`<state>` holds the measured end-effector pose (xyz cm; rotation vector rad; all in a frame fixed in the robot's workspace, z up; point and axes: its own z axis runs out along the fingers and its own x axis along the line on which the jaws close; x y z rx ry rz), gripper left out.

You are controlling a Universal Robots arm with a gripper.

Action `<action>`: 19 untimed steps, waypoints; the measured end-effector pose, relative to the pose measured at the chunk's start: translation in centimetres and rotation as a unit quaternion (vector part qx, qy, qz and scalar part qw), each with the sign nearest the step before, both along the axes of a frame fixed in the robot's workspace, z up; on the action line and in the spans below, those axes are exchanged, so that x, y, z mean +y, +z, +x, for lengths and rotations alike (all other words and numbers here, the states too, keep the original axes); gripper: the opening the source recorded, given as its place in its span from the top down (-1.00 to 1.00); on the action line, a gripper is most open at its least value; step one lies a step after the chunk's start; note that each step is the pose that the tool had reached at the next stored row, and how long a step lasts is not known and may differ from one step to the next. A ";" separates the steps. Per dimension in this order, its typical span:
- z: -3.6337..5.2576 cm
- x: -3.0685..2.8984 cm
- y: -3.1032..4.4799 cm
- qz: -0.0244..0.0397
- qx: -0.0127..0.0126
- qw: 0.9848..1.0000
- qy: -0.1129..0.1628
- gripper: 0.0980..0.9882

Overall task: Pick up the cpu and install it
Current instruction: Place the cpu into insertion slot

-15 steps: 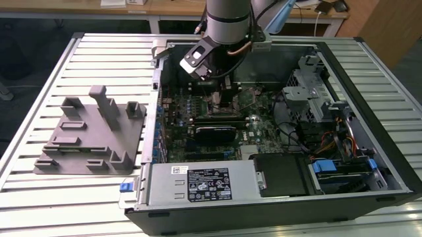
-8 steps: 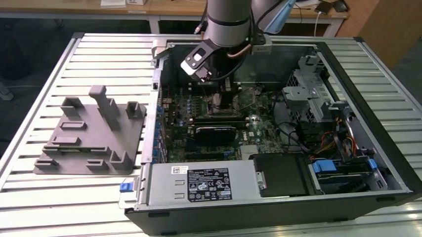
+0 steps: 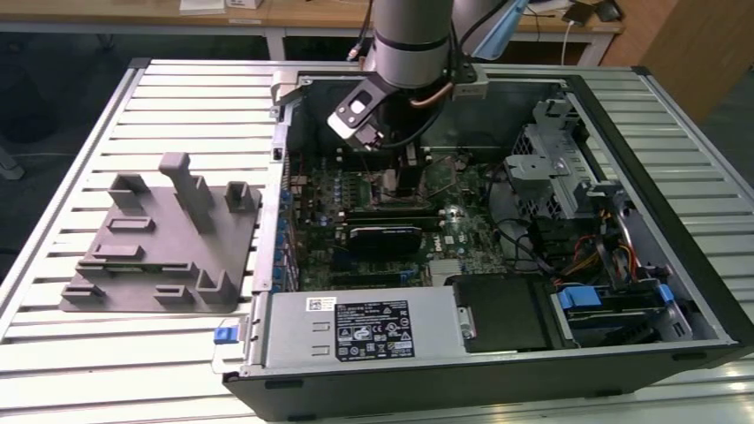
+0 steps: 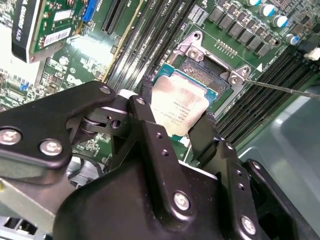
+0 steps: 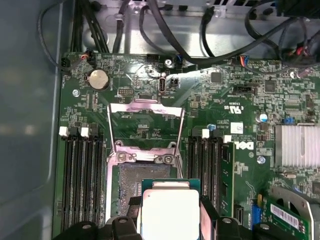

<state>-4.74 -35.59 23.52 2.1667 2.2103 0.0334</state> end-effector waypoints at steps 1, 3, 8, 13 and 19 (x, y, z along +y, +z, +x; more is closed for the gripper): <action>0.05 0.00 -0.04 0.000 0.000 1.000 0.003 0.00; 0.20 0.01 -0.10 0.001 0.000 1.000 0.004 0.00; 0.34 0.23 -0.31 0.003 0.000 1.000 0.004 0.00; 0.35 0.68 -0.54 0.003 0.000 1.000 0.003 0.00; 0.35 1.05 -0.91 0.003 0.000 1.000 0.001 0.00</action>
